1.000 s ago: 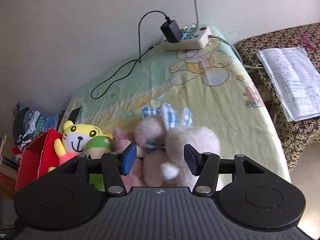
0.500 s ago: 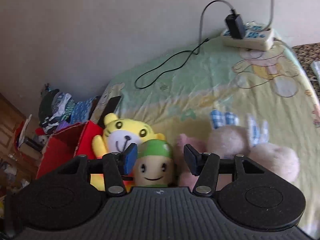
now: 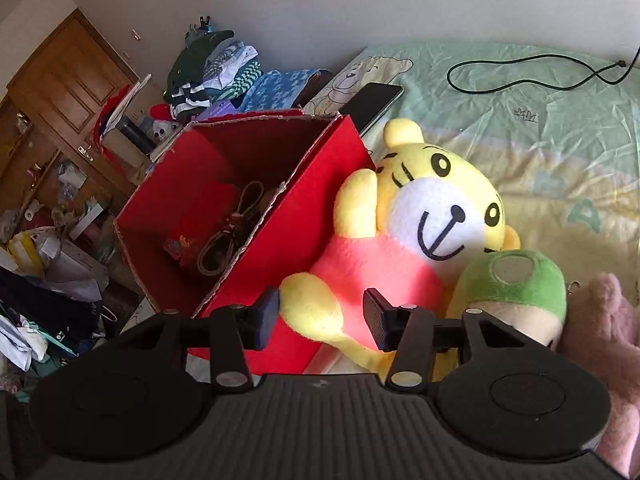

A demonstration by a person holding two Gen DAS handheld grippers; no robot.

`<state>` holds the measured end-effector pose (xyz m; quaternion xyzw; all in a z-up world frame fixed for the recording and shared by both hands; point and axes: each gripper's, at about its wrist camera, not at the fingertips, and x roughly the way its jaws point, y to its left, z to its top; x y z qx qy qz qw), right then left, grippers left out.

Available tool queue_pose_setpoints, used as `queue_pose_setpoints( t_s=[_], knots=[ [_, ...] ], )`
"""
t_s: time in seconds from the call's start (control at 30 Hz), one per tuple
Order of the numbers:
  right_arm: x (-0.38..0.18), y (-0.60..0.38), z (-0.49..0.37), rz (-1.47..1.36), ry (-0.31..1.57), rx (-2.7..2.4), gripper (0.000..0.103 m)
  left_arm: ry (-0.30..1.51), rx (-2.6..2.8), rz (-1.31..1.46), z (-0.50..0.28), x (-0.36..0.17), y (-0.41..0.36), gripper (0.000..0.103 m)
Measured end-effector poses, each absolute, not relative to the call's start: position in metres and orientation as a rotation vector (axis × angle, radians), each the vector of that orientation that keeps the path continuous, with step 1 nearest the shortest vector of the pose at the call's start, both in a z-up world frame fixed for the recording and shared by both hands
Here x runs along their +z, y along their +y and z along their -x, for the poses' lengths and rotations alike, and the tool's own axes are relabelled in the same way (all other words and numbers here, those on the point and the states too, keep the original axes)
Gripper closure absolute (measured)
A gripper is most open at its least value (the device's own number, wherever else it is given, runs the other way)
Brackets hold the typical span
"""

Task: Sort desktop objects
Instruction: 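Close the right tool on the yellow tiger plush and lift it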

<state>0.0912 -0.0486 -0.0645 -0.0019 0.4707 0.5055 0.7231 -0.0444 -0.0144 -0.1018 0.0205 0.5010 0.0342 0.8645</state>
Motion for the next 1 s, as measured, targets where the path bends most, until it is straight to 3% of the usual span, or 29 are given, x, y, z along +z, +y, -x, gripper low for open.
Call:
queue_pose_setpoints(
  t_s=[0.03,0.07,0.1,0.3,0.53,0.7,1.0],
  knots=[
    [-0.068,-0.045,-0.091,0.005,1.037,1.122,0.056,1.05,0.075,-0.04,0.046,-0.102,-0.011,0.009],
    [-0.071,-0.042,-0.091,0.008,1.037,1.127,0.071,1.05,0.081,-0.036,0.048,-0.102,-0.008,0.009],
    [-0.073,-0.041,-0.091,0.001,1.049,1.135,0.077,1.049,0.086,-0.03,0.049,-0.102,-0.004,0.009],
    [-0.064,-0.065,-0.081,-0.068,1.058,1.174,0.083,1.037,0.081,0.029,0.062,-0.094,0.02,0.009],
    [-0.051,-0.1,-0.044,-0.114,1.132,1.253,0.082,1.034,-0.019,0.115,0.098,-0.075,0.04,0.008],
    [-0.062,-0.113,-0.014,-0.122,1.246,1.282,0.071,1.057,-0.15,0.192,0.122,-0.074,0.044,0.006],
    [-0.074,-0.141,-0.042,-0.352,1.21,1.031,0.064,1.054,-0.151,0.371,0.106,-0.08,0.063,0.003]
  ],
)
